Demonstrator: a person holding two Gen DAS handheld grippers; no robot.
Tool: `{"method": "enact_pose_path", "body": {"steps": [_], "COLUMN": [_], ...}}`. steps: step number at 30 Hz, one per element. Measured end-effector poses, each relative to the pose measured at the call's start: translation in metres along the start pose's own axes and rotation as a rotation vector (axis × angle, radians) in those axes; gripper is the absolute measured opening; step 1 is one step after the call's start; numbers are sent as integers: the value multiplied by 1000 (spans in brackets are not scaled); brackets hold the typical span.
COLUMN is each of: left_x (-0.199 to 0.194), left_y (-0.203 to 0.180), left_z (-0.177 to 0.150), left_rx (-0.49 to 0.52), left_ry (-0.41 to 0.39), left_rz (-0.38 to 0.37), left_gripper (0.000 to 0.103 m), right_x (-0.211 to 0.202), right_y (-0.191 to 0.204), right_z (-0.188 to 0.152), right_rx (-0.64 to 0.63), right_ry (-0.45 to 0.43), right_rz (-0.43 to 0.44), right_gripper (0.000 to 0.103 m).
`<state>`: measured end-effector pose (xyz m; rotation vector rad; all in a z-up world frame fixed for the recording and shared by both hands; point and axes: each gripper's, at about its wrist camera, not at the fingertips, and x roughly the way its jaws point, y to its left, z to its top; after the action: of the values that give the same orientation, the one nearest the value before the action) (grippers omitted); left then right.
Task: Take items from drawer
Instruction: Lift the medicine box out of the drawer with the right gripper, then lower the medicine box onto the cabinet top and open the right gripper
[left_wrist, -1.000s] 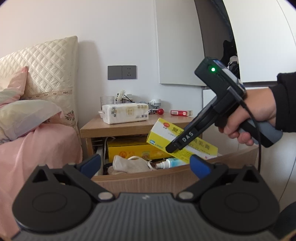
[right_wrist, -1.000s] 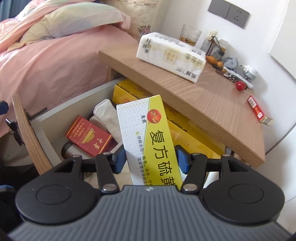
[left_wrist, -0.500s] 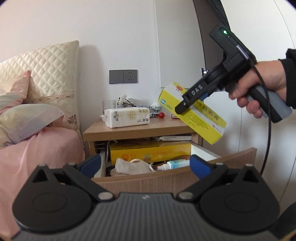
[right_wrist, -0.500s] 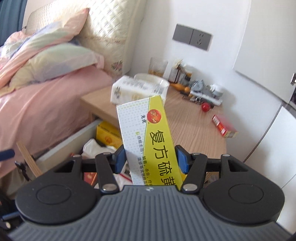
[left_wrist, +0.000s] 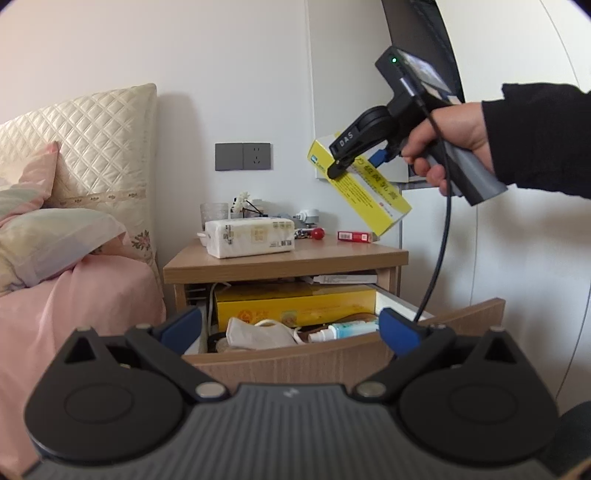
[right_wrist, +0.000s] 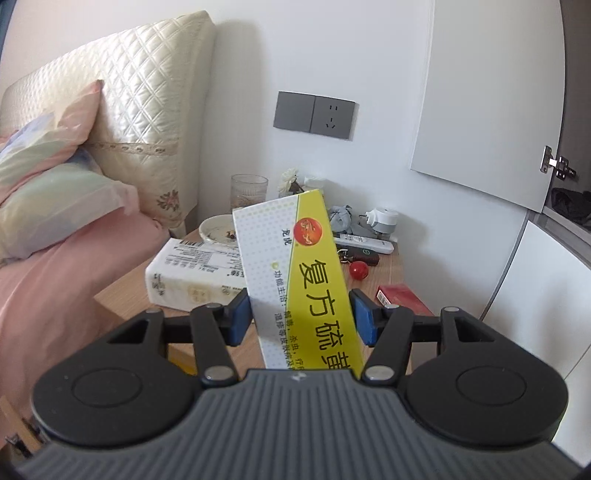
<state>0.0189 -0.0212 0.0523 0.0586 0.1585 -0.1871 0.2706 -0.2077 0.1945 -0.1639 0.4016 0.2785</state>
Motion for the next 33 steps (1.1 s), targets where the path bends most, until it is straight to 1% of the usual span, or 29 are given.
{"method": "enact_pose_path", "body": {"steps": [5, 10, 12, 16, 23, 25, 31, 33], "left_x": [-1, 0, 1, 2, 10, 14, 24, 27], "left_y": [6, 13, 14, 15, 15, 15, 12, 12], "left_z": [1, 1, 1, 1, -1, -1, -4, -5], "left_rx": [-13, -37, -38, -37, -48, -50, -49, -50], "left_ry": [-1, -5, -4, -1, 20, 29, 53, 63], "left_rz": [1, -1, -3, -7, -9, -10, -21, -24], "left_gripper": [103, 103, 103, 103, 103, 103, 103, 103], "right_x": [37, 63, 71, 89, 117, 126, 144, 147], "right_y": [-8, -17, -18, -23, -27, -28, -32, -34], "right_z": [-3, -10, -12, -15, -22, -24, -32, -34], "right_rx": [55, 139, 141, 159, 167, 170, 205, 215], "right_ry": [19, -1, -9, 5, 15, 30, 64, 59], "right_rz": [-3, -14, -16, -11, -2, 2, 42, 49], "right_gripper": [60, 60, 58, 56, 55, 55, 55, 55]}}
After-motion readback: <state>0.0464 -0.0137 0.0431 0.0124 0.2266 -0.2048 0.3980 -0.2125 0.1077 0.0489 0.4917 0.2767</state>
